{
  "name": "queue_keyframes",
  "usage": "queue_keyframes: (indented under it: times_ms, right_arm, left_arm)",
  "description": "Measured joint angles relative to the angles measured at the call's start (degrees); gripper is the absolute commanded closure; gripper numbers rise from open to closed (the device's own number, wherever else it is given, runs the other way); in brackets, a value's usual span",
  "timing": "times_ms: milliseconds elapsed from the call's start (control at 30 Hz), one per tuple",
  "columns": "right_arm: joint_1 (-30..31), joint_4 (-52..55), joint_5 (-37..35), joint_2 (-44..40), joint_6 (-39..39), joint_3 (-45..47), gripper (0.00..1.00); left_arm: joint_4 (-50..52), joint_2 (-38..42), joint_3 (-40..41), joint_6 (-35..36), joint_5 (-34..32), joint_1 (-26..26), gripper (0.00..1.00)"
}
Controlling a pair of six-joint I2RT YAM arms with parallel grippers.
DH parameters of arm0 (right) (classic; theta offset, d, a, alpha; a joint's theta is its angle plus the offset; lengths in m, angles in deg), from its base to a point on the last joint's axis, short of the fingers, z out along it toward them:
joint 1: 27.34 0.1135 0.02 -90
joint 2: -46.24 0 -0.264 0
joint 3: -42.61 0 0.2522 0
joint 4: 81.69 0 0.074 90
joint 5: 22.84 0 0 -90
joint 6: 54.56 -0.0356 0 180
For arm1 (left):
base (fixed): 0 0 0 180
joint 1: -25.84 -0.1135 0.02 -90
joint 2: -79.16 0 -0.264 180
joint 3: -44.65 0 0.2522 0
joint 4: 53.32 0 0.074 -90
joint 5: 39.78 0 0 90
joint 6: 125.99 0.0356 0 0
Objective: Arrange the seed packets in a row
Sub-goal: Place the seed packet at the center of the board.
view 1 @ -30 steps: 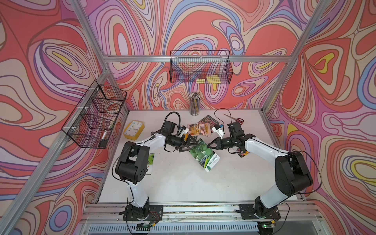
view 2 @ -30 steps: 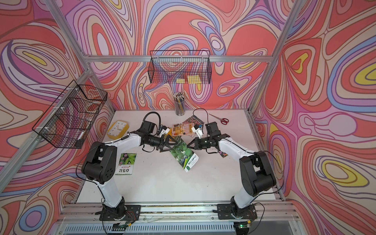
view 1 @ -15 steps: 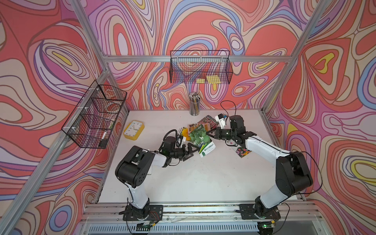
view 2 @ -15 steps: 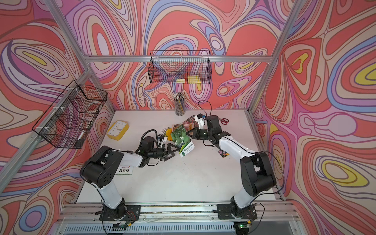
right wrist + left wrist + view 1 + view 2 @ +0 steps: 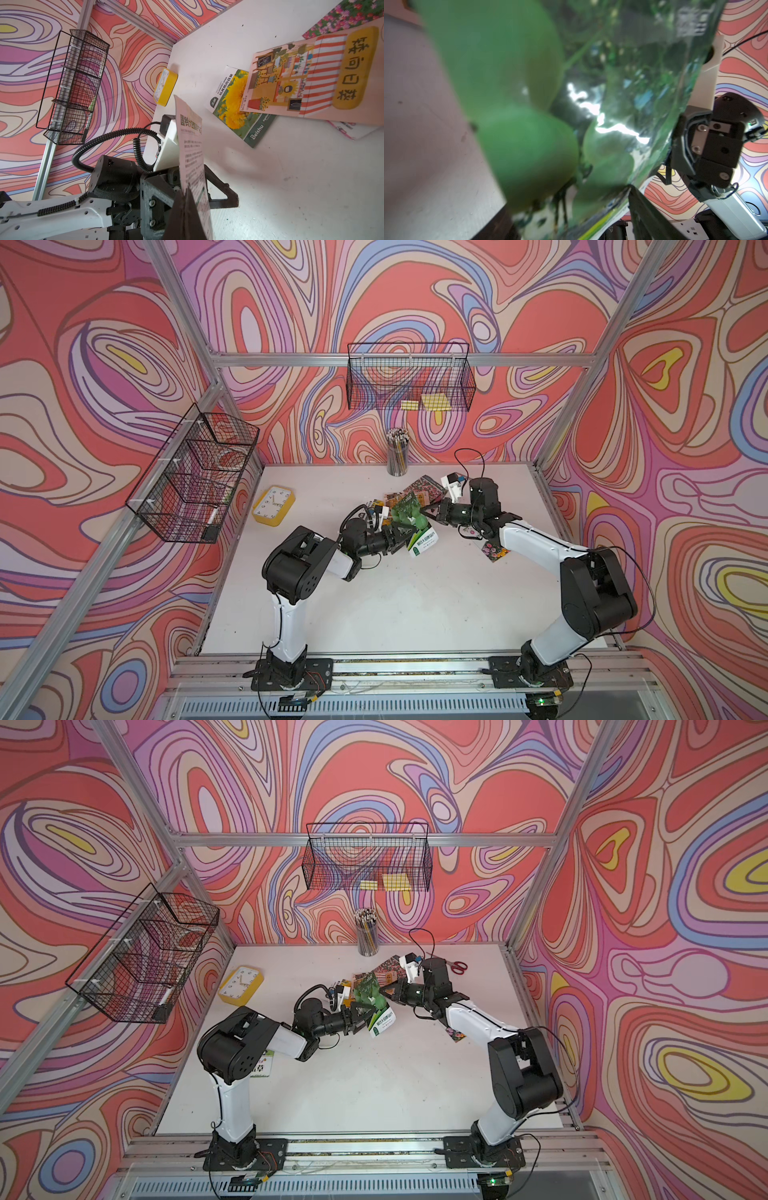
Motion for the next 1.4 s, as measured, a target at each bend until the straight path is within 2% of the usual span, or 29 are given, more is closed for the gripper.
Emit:
queue_keyframes:
  times_ms: [33, 100, 167, 267, 300, 333, 400, 433, 567, 667, 833, 967, 1033, 1133, 1200, 1267, 1333, 1367, 1400]
  right_arm:
    - [0.0, -0.2, 0.0, 0.2, -0.1, 0.0, 1.00]
    - [-0.1, -0.9, -0.2, 0.3, -0.5, 0.0, 1.00]
    - [-0.3, -1.1, -0.6, 0.3, -0.4, 0.0, 1.00]
    - [-0.4, -0.1, -1.7, 0.3, 0.1, 0.0, 1.00]
    - [-0.5, 0.3, -1.9, 0.3, 0.4, 0.0, 0.91]
    - [-0.7, 0.8, -2.0, 0.3, 0.4, 0.0, 0.71]
    - [-1.3, 2.2, -2.0, 0.3, 1.0, 0.0, 0.54]
    - [-1.6, 2.6, -2.0, 0.3, 1.3, 0.0, 0.51]
    - [-2.7, 3.8, -1.9, 0.3, 3.1, 0.9, 0.46]
    - [-3.4, 3.7, -1.3, 0.6, 3.7, 3.1, 0.42]
    - [-3.8, -0.9, 2.0, 2.3, 2.0, 7.5, 0.39]
    - [-3.9, -11.9, 7.4, 4.2, -4.2, 11.2, 0.38]
    - [-3.9, -19.0, 10.0, 5.2, -8.7, 12.8, 0.42]
    - [-3.9, -30.6, 13.4, 7.3, -15.9, 14.3, 0.58]
    - [-3.9, -37.7, 14.9, 9.2, -20.4, 14.5, 0.73]
    - [-3.9, -44.2, 16.0, 11.4, -24.5, 15.0, 0.99]
    - [-3.9, -48.5, 16.7, 13.1, -27.9, 15.5, 1.00]
    - [-3.9, -50.4, 16.9, 13.7, -29.1, 15.8, 1.00]
    - [-3.9, -51.6, 17.0, 14.1, -29.9, 16.2, 1.00]
  left_arm:
    - [-0.2, 0.0, -0.3, -0.2, 0.0, 0.0, 0.51]
    - [-0.2, 0.0, -0.7, -0.4, -0.1, 0.0, 0.82]
    - [-0.2, -0.1, -0.7, -0.4, -0.2, -0.2, 1.00]
    - [0.0, 0.0, -0.7, -0.2, 0.1, -0.2, 1.00]
    - [0.5, 0.0, -0.7, 0.1, 0.4, -0.2, 1.00]
    - [1.1, 0.0, -0.9, 0.3, 0.7, -0.2, 1.00]
    - [6.4, 1.0, -2.1, 2.6, 2.0, -0.2, 1.00]
    - [10.1, 1.7, -3.0, 4.4, 2.3, -0.2, 1.00]
    - [35.9, 9.3, -9.3, 17.1, 1.1, 0.0, 1.00]
    - [48.7, 15.1, -12.9, 24.2, 0.2, 0.0, 1.00]
    - [57.6, 19.8, -13.3, 28.6, 0.9, 0.0, 1.00]
    - [59.6, 19.9, -11.6, 28.8, 2.9, 0.0, 1.00]
    - [60.5, 19.9, -11.3, 28.8, 3.8, 0.0, 1.00]
    - [61.4, 19.9, -11.3, 29.3, 4.7, 0.0, 1.00]
    - [61.7, 19.9, -11.3, 29.7, 5.1, 0.0, 1.00]
    - [61.8, 19.9, -11.3, 30.0, 5.5, 0.0, 1.00]
    - [62.5, 19.9, -11.3, 30.3, 5.4, -0.2, 1.00]
    - [63.1, 19.9, -11.3, 30.6, 5.4, -0.5, 0.84]
    - [63.7, 19.9, -11.3, 30.9, 5.5, -0.6, 0.54]
